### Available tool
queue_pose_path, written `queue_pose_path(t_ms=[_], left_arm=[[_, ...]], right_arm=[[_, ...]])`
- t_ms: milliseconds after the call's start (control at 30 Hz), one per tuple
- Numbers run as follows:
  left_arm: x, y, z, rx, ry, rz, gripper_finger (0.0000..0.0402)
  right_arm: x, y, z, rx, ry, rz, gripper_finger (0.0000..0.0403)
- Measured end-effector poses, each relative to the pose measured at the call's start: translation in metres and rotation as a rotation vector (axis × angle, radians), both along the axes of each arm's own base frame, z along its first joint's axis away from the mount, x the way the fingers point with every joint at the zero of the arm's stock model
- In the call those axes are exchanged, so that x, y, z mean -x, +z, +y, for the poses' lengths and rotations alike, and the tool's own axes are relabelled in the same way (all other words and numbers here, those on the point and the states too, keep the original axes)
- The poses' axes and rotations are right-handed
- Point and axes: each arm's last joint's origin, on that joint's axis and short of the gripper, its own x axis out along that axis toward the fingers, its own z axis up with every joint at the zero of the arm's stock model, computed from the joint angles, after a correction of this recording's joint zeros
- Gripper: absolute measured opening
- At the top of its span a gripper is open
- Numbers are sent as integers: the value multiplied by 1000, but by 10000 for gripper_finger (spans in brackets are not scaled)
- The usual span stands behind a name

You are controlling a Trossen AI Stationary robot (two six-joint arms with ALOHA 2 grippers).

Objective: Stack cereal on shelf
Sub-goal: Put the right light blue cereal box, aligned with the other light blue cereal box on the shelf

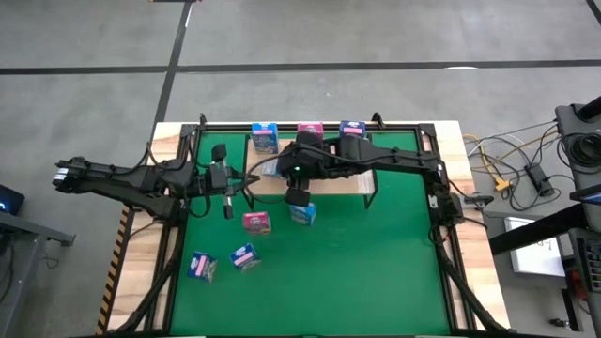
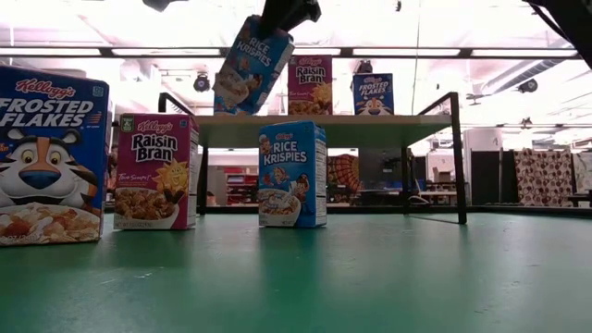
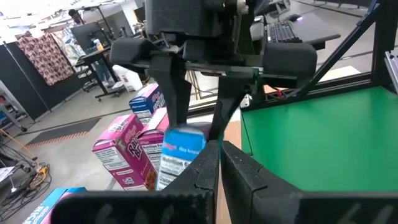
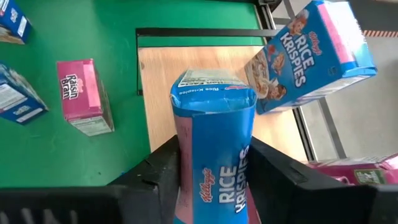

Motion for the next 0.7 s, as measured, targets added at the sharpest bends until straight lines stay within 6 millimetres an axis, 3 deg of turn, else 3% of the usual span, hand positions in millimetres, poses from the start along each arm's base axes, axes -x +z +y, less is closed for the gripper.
queue_pose_path(t_ms=[300, 700], left_arm=[[0, 0, 0, 1, 0, -4, 0], [-1, 0, 0, 6, 0, -1, 0]], right_arm=[[-5, -2, -5, 8, -2, -18, 203], [3, 11, -4, 8, -1, -55, 207]])
